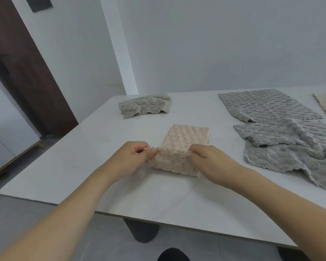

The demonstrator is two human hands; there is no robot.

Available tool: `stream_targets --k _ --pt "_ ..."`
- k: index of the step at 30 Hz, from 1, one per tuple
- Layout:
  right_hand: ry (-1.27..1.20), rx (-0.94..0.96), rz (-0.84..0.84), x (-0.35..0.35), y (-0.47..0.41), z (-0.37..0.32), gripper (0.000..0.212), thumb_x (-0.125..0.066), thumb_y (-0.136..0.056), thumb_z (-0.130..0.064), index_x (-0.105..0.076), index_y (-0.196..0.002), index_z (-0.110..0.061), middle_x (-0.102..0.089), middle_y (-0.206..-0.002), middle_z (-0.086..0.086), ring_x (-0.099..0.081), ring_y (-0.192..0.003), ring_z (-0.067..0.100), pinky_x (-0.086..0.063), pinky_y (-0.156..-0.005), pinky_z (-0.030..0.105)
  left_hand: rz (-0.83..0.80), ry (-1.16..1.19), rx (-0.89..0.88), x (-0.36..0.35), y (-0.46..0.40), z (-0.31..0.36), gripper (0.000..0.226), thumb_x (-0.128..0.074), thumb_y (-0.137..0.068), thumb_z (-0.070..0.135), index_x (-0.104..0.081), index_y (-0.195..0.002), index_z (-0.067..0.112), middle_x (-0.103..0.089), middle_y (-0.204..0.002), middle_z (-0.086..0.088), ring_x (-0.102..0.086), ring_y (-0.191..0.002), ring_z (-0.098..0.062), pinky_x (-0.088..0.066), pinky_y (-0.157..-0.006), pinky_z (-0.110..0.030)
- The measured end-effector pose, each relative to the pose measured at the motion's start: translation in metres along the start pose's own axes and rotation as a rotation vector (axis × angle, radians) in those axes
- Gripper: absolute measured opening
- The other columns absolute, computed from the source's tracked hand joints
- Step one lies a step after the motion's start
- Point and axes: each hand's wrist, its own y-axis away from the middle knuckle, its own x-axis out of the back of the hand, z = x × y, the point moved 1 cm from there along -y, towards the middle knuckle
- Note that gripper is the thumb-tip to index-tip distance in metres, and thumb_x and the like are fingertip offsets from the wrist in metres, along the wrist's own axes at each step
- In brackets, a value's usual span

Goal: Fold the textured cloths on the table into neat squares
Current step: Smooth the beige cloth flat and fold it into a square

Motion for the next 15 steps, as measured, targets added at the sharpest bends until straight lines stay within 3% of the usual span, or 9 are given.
stream_targets --k 4,8,12,15 --pt "-0.079 -0.036 -0.041 0.001 -0.009 0.005 0.023 -0.047 -0.092 -0.031 -0.042 -0.076 -0.016 -0.051 -0.073 -0.002 -0.045 -0.069 0.016 -0.034 -0.060 0.032 0.009 0.078 -0.035 -0.012 -0.022 0.004 0.039 -0.064 -0.094 0.035 -0.057 -0.076 0.001 -0.043 -0.066 0.000 -0.039 -0.063 -0.012 -0.030 -0.058 -0.027" --pt "-0.069 -0.060 0.068 0.017 -0.037 0.021 0.013 -0.053 -0.089 -0.024 -0.055 -0.082 -0.014 -0.056 -0.076 -0.006 -0.050 -0.074 0.014 -0.036 -0.059 0.023 0.064 0.113 -0.040 -0.020 -0.053 0.010 0.039 -0.062 -0.095 0.036 -0.058 -0.080 0.000 -0.046 -0.070 -0.003 -0.041 -0.067 -0.013 -0.031 -0.062 -0.030" --pt "0.018 -0.167 0.218 0.022 -0.070 0.048 0.019 -0.046 -0.089 -0.021 -0.050 -0.073 -0.011 -0.059 -0.077 0.005 -0.053 -0.079 0.025 -0.035 -0.059 0.033 0.158 0.068 0.042 -0.029 -0.098 0.013 0.043 -0.055 -0.097 0.041 -0.043 -0.065 0.015 -0.037 -0.054 0.011 -0.034 -0.052 -0.010 -0.028 -0.052 -0.026" --pt "0.153 -0.225 0.273 0.014 -0.095 0.066 0.018 -0.042 -0.088 -0.021 -0.050 -0.074 -0.012 -0.056 -0.084 0.007 -0.049 -0.090 0.030 -0.034 -0.072 0.035 0.165 -0.017 0.085 -0.037 -0.132 0.010 0.041 -0.053 -0.097 0.044 -0.041 -0.067 0.019 -0.039 -0.055 0.011 -0.034 -0.048 -0.008 -0.028 -0.051 -0.027"
